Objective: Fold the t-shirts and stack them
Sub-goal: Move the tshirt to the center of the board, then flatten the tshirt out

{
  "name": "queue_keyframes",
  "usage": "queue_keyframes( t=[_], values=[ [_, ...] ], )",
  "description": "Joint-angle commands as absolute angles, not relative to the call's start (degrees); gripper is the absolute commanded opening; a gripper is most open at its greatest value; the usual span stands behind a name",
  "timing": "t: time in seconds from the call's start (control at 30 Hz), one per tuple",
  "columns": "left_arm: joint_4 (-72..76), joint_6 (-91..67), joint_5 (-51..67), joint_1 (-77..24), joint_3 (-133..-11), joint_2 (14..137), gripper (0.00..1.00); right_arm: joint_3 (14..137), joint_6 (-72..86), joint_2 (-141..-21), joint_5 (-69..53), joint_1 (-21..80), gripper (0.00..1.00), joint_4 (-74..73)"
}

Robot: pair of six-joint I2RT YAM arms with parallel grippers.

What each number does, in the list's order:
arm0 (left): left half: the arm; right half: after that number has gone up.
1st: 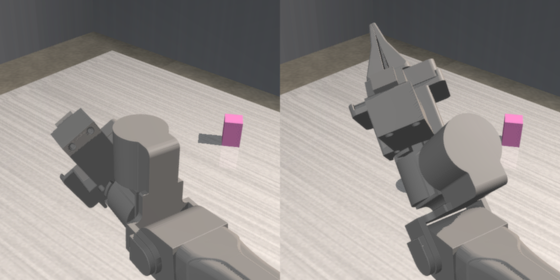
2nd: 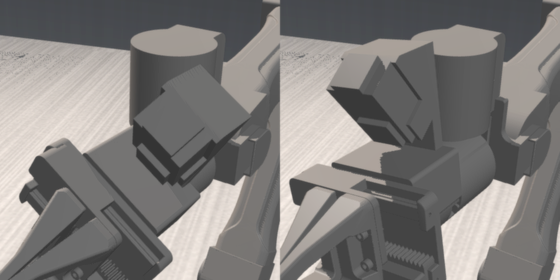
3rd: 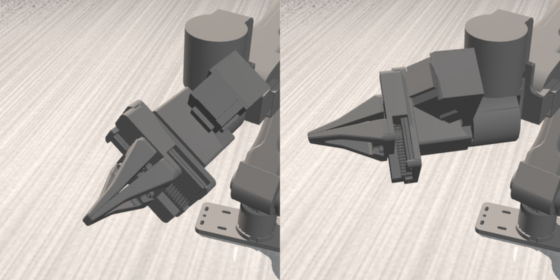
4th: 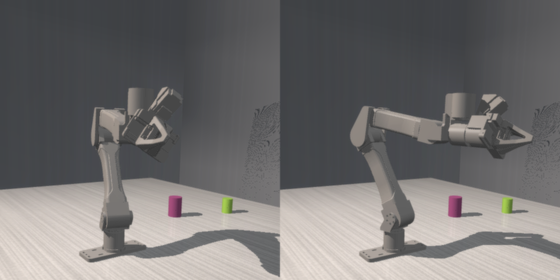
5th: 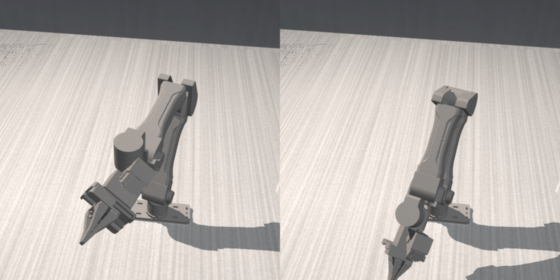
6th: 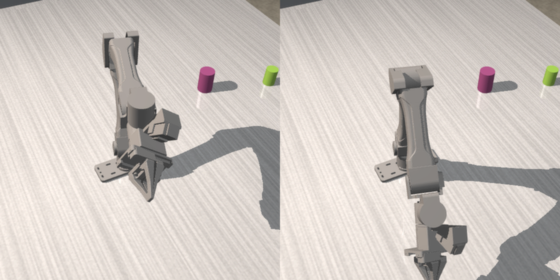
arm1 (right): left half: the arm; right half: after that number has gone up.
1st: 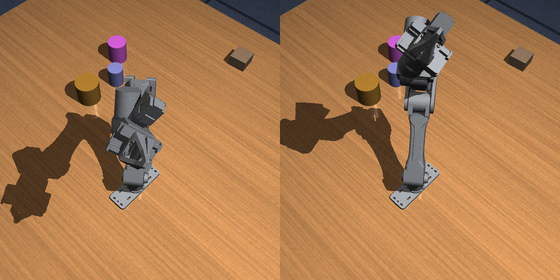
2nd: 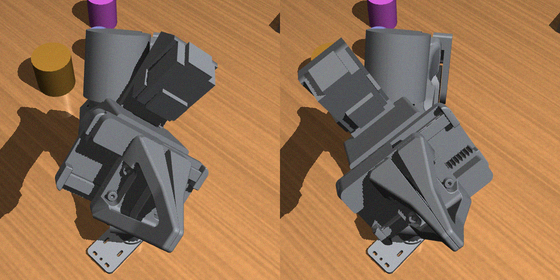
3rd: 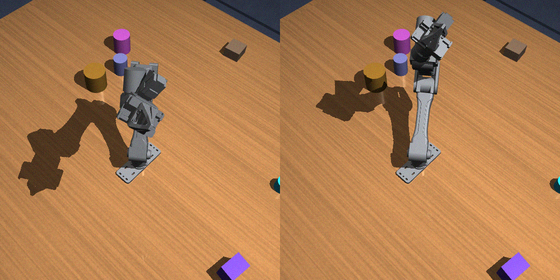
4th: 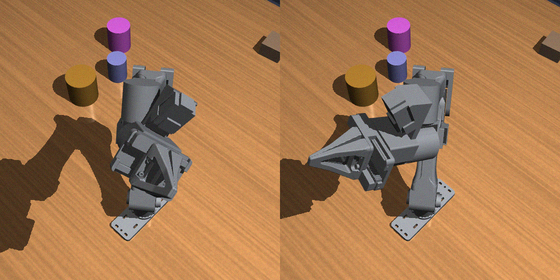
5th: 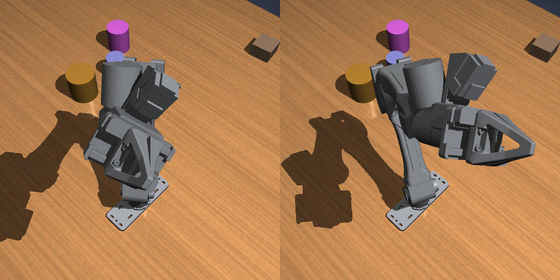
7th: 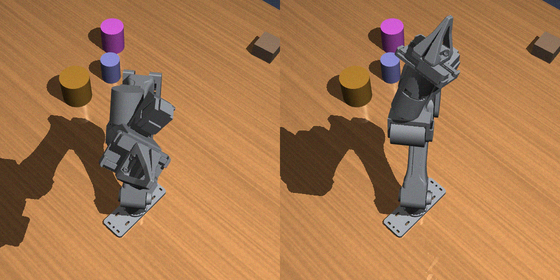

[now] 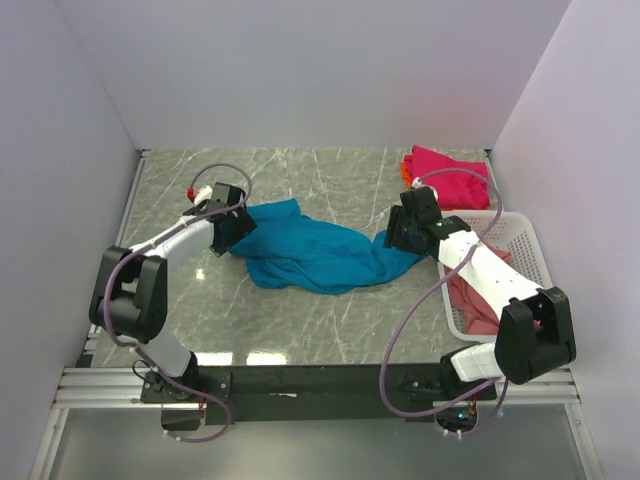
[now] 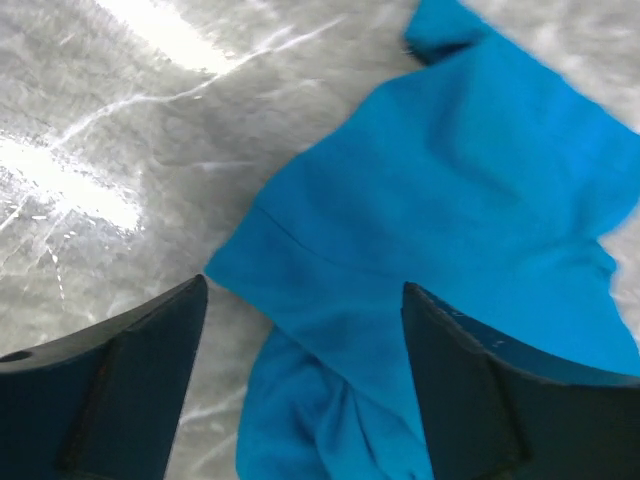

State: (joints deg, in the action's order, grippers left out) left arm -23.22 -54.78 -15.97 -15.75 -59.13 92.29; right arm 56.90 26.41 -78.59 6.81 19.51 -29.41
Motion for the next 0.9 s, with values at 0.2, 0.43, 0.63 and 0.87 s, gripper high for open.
queue_keyframes(
  t=[0.2,0.43,0.63,0.87],
  values=[
    [-22.1,-54.6,-14.4,-14.1,-61.2,99.3,0.75,52.1,29.6,-77.0,6.6,19.8,0.64,-28.0],
    [-24.3,-55.9,-14.7,-13.8,-63.6,104.8,0.01,53.2,29.7,-76.6,8.4,19.7,0.64,-29.7],
    [-29.6,-59.8,-19.5,-11.6,-62.4,99.1,0.01,52.6,29.8,-75.5,7.8,19.9,0.64,-29.6],
    [-28.9,-61.5,-19.2,-5.7,-54.7,88.3,0.01,55.5,31.2,-79.1,8.3,22.3,0.64,-28.8]
  ],
)
